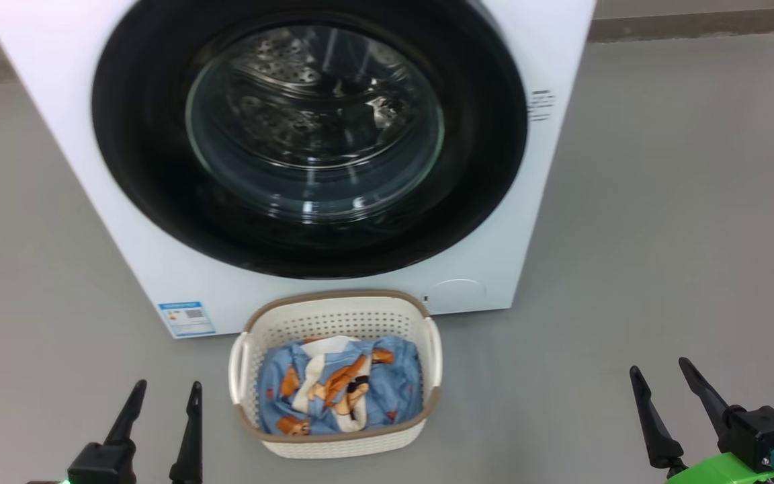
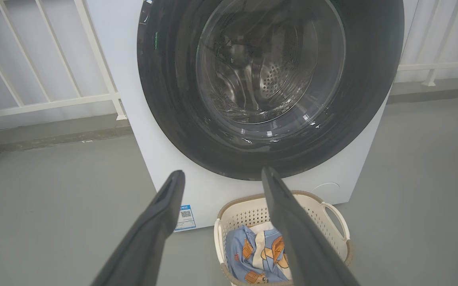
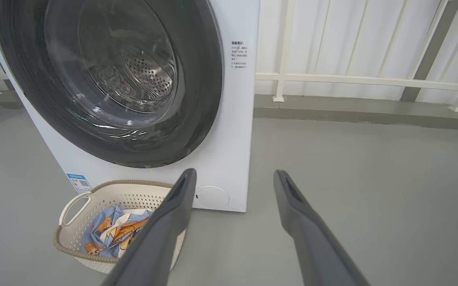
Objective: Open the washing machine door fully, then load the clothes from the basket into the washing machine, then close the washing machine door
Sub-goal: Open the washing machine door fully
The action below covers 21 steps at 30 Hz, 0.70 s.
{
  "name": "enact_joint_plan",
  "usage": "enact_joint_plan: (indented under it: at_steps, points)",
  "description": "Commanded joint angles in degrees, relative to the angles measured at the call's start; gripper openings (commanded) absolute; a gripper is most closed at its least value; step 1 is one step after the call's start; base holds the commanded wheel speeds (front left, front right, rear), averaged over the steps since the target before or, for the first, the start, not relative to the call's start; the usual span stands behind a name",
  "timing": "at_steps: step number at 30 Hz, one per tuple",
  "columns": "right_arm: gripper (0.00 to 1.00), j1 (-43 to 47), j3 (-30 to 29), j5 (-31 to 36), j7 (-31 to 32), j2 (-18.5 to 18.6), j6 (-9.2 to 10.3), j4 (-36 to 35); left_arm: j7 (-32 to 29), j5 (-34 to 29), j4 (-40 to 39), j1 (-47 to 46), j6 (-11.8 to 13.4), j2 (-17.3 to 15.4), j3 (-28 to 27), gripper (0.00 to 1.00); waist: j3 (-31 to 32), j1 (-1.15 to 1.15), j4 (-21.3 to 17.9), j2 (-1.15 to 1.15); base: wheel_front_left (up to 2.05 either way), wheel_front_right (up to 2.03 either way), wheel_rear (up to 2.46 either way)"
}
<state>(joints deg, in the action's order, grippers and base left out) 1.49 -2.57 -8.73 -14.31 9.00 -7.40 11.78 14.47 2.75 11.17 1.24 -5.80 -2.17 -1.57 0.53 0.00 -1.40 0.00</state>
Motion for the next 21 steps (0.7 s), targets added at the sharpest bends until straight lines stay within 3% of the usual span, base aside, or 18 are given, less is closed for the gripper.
enact_joint_plan:
  at_steps: [1, 12, 21]
  points:
    - [1.00, -0.18, 1.06, 0.29, -0.69, 0.90, -0.09, -1.46, 0.52, 0.12, -1.66, -0.98, 0.36, -0.71, -1.71, 1.00, -0.02, 0.00, -0.01, 0.00, 1.23, 1.23, -2.46]
    - [1.00, -0.08, 1.09, 0.21, -0.69, 0.75, -0.09, -1.70, 0.52, 2.67, -1.67, -1.20, -0.07, -0.71, -1.83, 1.00, -0.26, 0.00, 0.21, 0.00, 1.09, 1.09, -2.18]
    - [1.00, -0.16, 1.05, 0.05, -0.69, 0.75, -0.09, -1.79, 0.52, 2.84, -1.31, -1.01, -0.43, -0.71, -1.76, 1.00, -0.28, 0.00, 0.30, 0.00, 0.38, 0.38, -0.77]
